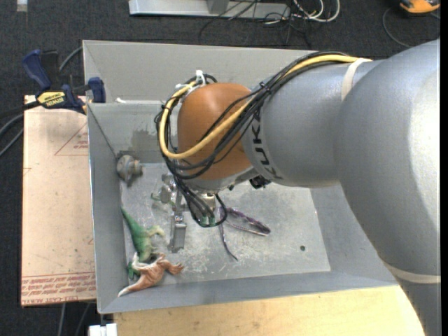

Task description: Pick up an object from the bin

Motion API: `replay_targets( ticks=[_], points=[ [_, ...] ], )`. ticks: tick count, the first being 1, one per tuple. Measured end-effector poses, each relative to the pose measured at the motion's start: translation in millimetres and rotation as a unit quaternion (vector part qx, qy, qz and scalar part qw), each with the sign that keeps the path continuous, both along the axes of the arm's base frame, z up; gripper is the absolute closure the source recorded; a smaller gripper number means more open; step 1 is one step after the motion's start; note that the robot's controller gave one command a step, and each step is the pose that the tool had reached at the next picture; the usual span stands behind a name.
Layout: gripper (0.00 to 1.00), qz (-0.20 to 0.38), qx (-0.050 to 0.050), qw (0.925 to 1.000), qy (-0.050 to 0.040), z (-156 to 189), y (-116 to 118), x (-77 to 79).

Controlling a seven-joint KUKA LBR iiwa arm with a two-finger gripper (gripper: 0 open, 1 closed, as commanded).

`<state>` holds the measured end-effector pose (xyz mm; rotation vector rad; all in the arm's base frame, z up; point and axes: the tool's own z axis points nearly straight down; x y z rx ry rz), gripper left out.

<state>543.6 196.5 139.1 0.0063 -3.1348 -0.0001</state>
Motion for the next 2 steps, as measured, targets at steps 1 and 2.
replay_targets(
  ticks=[1, 2],
  points=[
    [0.0, -0.001, 0.0, 1.0, -0.0015, 3, -1, 0.7],
    [0.0, 0.037, 0.001, 0.9993, -0.0002, -69, 9, 0.8]
  ],
)
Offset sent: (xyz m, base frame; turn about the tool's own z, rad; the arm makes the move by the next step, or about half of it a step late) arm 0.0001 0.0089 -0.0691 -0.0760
